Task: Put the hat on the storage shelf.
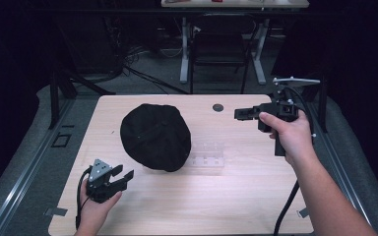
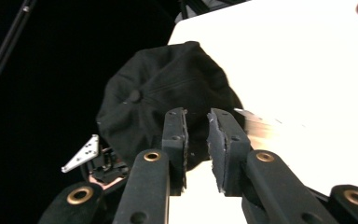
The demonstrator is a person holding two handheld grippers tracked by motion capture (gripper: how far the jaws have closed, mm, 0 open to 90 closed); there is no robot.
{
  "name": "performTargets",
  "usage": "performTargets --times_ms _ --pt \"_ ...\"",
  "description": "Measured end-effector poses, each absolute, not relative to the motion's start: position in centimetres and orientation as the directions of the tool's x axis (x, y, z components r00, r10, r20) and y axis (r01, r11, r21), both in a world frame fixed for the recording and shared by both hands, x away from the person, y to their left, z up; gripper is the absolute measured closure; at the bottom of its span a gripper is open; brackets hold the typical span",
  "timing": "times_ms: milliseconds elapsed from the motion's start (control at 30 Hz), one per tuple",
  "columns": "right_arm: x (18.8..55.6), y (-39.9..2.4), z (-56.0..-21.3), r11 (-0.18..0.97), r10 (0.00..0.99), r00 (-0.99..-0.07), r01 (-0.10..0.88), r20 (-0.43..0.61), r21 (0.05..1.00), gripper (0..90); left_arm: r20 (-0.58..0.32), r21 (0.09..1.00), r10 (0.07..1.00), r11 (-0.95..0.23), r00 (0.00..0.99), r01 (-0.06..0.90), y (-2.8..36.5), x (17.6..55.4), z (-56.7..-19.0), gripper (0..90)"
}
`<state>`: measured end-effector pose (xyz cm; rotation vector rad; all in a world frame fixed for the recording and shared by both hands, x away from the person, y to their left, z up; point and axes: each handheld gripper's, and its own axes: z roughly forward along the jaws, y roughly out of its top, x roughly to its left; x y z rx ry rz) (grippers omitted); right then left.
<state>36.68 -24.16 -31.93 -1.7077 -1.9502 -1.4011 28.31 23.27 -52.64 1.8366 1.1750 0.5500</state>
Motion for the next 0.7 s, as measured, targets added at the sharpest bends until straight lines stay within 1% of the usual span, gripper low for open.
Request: performTargets --times_ms 167,200,400,467,533,700 --pt "36.2 -24.6 -33.1 -0.123 0.699 -0.295 0.848 0.651 0.516 74.8 -0.100 0.840 0.891 -0.162 0.443 0.517 23.8 28.4 -53.1 50.1" --pt "35.9 -24.7 -33.6 -0.116 0.729 -0.294 0.837 0.618 0.535 72.8 -0.102 0.841 0.893 -0.158 0.438 0.518 24.0 28.5 -53.2 49.9" --pt "35.0 -24.8 -34.7 -0.100 0.771 -0.303 0.811 0.561 0.576 70.0 -0.101 0.833 0.899 -0.158 0.427 0.530 24.3 28.6 -53.7 49.8" --pt "34.7 -24.7 -35.0 -0.083 0.788 -0.312 0.800 0.530 0.595 69.4 -0.103 0.834 0.898 -0.157 0.427 0.530 24.3 28.6 -53.8 49.8" --pt "34.0 -24.5 -35.7 -0.060 0.815 -0.315 0.789 0.486 0.612 66.3 -0.106 0.831 0.899 -0.154 0.425 0.534 24.4 28.7 -53.9 49.5" --pt "33.2 -24.6 -36.9 -0.043 0.839 -0.307 0.785 0.449 0.617 65.7 -0.109 0.828 0.898 -0.155 0.427 0.539 24.2 28.7 -54.1 49.1"
